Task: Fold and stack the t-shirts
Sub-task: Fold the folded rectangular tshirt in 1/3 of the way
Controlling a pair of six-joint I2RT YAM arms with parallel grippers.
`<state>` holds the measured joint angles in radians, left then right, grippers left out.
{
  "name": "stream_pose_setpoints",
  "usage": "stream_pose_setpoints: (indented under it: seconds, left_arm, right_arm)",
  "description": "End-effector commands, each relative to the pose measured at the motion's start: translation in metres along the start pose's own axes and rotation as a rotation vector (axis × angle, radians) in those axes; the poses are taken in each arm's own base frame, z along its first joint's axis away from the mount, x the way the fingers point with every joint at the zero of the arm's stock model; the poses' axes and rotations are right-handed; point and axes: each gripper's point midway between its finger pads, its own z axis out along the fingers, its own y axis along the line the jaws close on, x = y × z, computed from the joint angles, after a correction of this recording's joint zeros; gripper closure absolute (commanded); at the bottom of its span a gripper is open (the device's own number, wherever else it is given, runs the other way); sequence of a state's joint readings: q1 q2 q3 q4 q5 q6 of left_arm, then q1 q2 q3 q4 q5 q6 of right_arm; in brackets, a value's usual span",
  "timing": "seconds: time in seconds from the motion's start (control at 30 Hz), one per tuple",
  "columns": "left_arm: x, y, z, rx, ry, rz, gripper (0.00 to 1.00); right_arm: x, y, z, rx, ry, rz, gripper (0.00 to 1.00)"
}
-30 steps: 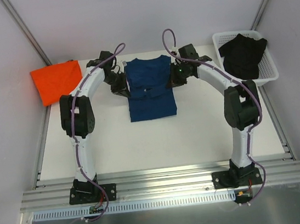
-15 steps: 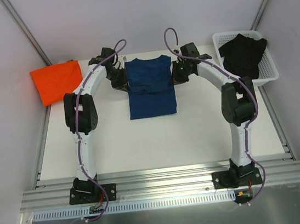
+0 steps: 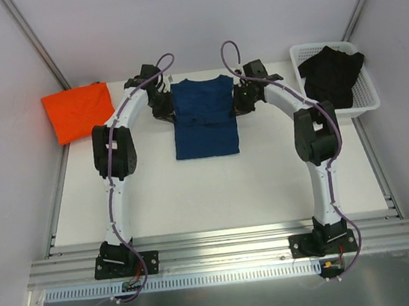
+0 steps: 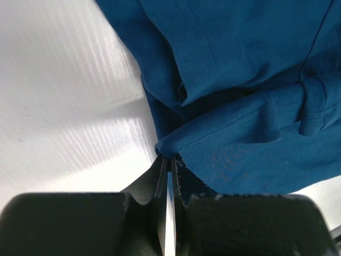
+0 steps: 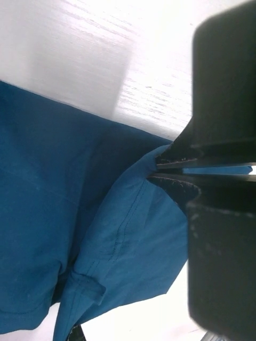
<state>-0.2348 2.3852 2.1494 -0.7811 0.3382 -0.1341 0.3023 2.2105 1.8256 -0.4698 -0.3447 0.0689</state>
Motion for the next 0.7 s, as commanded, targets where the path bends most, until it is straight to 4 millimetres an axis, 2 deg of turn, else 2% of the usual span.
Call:
stream_pose_setpoints:
  seconds: [0.0,0.07,0.13,0.17,0.2,0.27,0.3,0.33,0.4,0.43,0.47,0.5,0.57,0.6,0.63,0.67]
  left_arm:
    - [-0.023,0.008,-0.007,-0.048,-0.074,0.037,0.99]
    - [-0.027,0.013,-0.005,-0.071,-0.084,0.038,0.92]
    - [-0.028,0.016,-0.003,-0.087,-0.089,0.040,0.72]
    - [-0.029,0.016,-0.004,-0.090,-0.091,0.039,0.62]
    - [-0.029,0.016,-0.004,-0.090,-0.093,0.041,0.39]
    - [-0.029,0.017,-0.004,-0.095,-0.093,0.042,0.23]
    - [-0.030,0.017,-0.005,-0.101,-0.096,0.044,0.15]
    - [-0.031,0.019,-0.007,-0.114,-0.102,0.044,0.10]
    - [-0.036,0.018,-0.019,-0.145,-0.127,0.051,0.06]
    - [-0.037,0.017,-0.026,-0.152,-0.139,0.054,0.04]
    - [-0.033,0.016,-0.029,-0.158,-0.134,0.051,0.04]
    - [-0.038,0.010,-0.049,-0.165,-0.168,0.053,0.04]
    - [-0.031,0.004,-0.060,-0.154,-0.165,0.058,0.05]
    - [-0.033,-0.004,-0.080,-0.145,-0.196,0.067,0.05]
    - [-0.030,-0.006,-0.088,-0.141,-0.198,0.060,0.06]
    - [-0.021,-0.007,-0.090,-0.137,-0.181,0.050,0.07]
  right_arm:
    - [-0.026,0.003,-0.005,-0.001,-0.070,-0.036,1.00]
    - [-0.026,0.000,-0.001,0.002,-0.066,-0.038,1.00]
    - [-0.026,-0.004,0.002,0.010,-0.064,-0.039,1.00]
    - [-0.026,-0.004,0.003,0.011,-0.063,-0.043,1.00]
    - [-0.027,-0.004,0.004,0.015,-0.068,-0.050,1.00]
    - [-0.031,-0.006,0.001,0.034,-0.081,-0.053,0.73]
    - [-0.034,-0.009,0.000,0.052,-0.090,-0.057,0.63]
    - [-0.037,-0.009,-0.004,0.061,-0.099,-0.066,0.47]
    - [-0.038,-0.009,-0.010,0.078,-0.107,-0.069,0.35]
    - [-0.044,-0.004,-0.022,0.072,-0.129,-0.081,0.31]
    - [-0.044,-0.001,-0.028,0.070,-0.132,-0.083,0.30]
    - [-0.043,0.002,-0.033,0.062,-0.134,-0.077,0.30]
    - [-0.045,0.016,-0.052,0.034,-0.157,-0.063,0.30]
    - [-0.043,0.022,-0.057,0.011,-0.154,-0.059,0.30]
    - [-0.033,0.024,-0.057,0.008,-0.135,-0.051,0.30]
    - [-0.030,0.036,-0.065,-0.009,-0.140,-0.057,0.31]
